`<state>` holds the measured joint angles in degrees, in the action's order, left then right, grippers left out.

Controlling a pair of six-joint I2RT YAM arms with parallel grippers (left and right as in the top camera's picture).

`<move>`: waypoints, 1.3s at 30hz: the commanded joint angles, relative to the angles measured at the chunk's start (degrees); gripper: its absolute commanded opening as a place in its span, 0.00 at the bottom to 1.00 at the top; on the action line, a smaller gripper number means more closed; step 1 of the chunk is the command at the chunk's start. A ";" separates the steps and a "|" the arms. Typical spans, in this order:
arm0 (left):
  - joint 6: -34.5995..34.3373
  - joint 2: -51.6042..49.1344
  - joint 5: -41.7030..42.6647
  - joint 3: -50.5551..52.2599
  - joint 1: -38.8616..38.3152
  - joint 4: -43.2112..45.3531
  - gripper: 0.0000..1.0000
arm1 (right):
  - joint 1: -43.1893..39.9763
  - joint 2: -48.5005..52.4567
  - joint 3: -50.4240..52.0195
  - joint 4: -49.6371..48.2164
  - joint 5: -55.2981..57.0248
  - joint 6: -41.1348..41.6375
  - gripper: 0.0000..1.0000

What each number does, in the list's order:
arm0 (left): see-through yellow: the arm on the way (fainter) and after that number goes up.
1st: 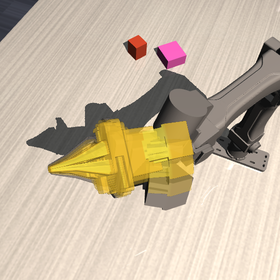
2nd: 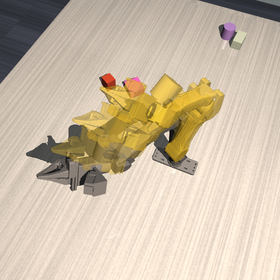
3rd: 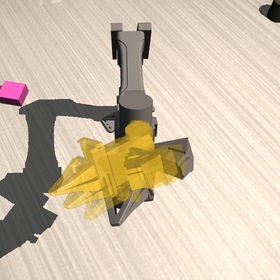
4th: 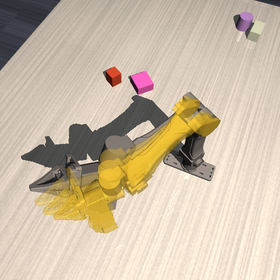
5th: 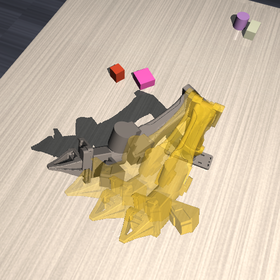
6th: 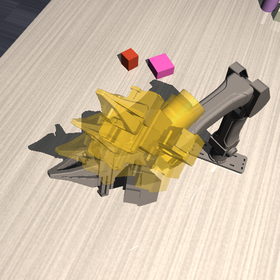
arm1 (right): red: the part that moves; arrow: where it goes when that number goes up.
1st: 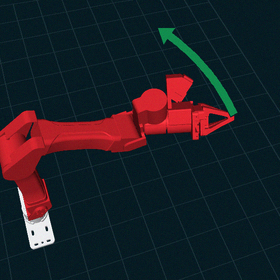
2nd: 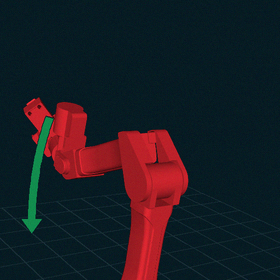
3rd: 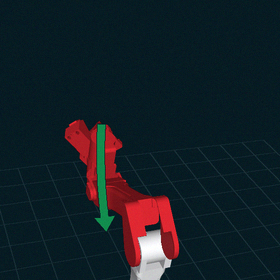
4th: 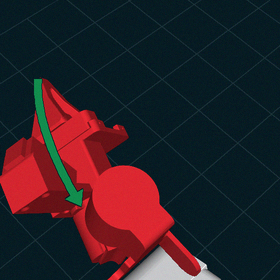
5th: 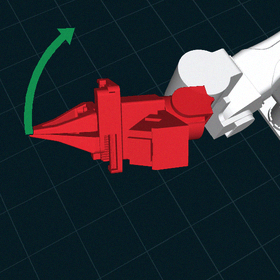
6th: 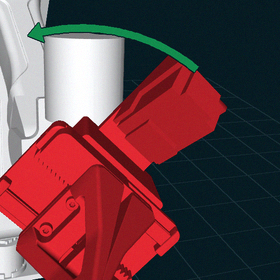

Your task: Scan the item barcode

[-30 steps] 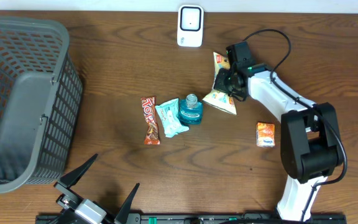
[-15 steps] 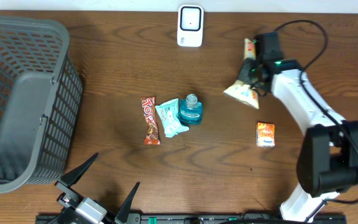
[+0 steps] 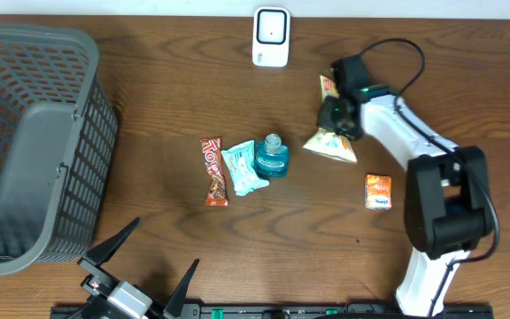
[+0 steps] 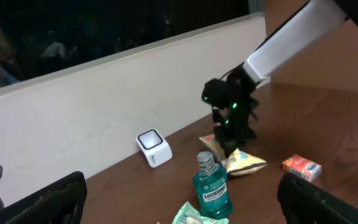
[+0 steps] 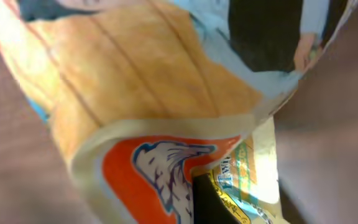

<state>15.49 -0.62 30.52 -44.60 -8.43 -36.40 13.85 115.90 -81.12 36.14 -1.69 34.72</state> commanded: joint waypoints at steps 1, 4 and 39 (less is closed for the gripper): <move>0.83 0.46 -0.11 0.24 0.04 0.17 0.98 | -5.40 -7.96 -3.93 8.48 -20.41 1.27 0.02; 0.83 0.46 -0.11 0.24 0.04 0.17 0.98 | -9.18 -12.74 -4.66 14.29 -30.58 2.47 0.02; 0.83 0.46 -0.11 0.50 0.04 0.20 0.98 | 3.52 -9.22 -3.82 18.14 -9.73 20.35 0.99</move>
<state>15.49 -0.62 30.52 -44.49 -8.43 -36.36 15.25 101.69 -85.08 55.27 -15.05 48.12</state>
